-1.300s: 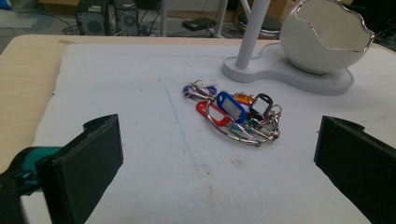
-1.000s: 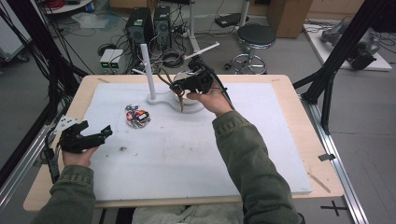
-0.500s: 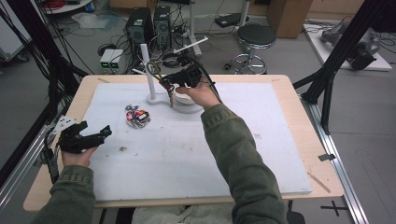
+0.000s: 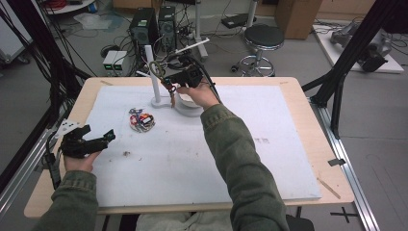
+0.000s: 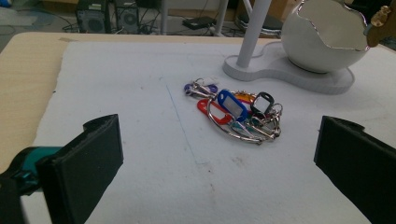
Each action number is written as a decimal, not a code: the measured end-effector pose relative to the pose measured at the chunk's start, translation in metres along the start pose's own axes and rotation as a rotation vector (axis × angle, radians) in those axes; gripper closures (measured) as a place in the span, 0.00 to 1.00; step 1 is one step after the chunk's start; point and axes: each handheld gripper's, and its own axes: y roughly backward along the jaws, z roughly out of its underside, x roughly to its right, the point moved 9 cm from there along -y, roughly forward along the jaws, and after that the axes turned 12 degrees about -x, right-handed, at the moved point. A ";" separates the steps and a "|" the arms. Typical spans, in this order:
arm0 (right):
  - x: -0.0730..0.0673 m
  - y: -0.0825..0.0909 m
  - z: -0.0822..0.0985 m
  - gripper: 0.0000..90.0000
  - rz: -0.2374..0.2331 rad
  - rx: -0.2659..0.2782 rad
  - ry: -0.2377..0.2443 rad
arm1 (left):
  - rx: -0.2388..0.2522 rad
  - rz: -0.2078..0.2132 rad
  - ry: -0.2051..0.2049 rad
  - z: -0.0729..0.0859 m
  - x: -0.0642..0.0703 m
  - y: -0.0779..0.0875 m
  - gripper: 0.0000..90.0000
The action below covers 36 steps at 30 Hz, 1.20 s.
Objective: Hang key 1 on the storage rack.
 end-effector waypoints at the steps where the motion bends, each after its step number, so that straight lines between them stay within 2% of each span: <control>1: 0.000 -0.001 -0.001 0.85 0.000 -0.005 -0.001 | 0.000 0.001 0.000 0.000 0.000 0.000 0.02; 4: -0.003 -0.003 -0.007 0.85 0.010 -0.009 0.012 | 0.000 -0.001 0.000 0.000 -0.001 0.000 0.02; 7: -0.004 -0.005 -0.011 0.85 0.017 -0.012 0.001 | 0.003 0.000 0.000 0.000 -0.001 0.001 0.02; 9: -0.002 -0.008 -0.012 0.85 0.033 -0.020 0.007 | 0.001 -0.001 0.000 0.001 -0.001 0.001 0.02; 20: 0.014 -0.023 -0.009 0.85 0.042 -0.072 -0.001 | -0.002 -0.008 0.001 0.003 -0.003 0.003 0.02; 28: 0.022 -0.029 -0.008 0.85 0.048 -0.076 0.010 | -0.008 -0.009 -0.006 0.004 -0.002 0.003 0.02; 34: 0.020 -0.035 -0.006 0.84 0.026 -0.095 0.034 | -0.010 0.000 -0.010 0.004 -0.001 0.002 0.02; 36: 0.015 -0.035 -0.003 0.72 -0.011 -0.119 0.046 | -0.011 -0.001 -0.010 0.004 -0.001 0.002 0.02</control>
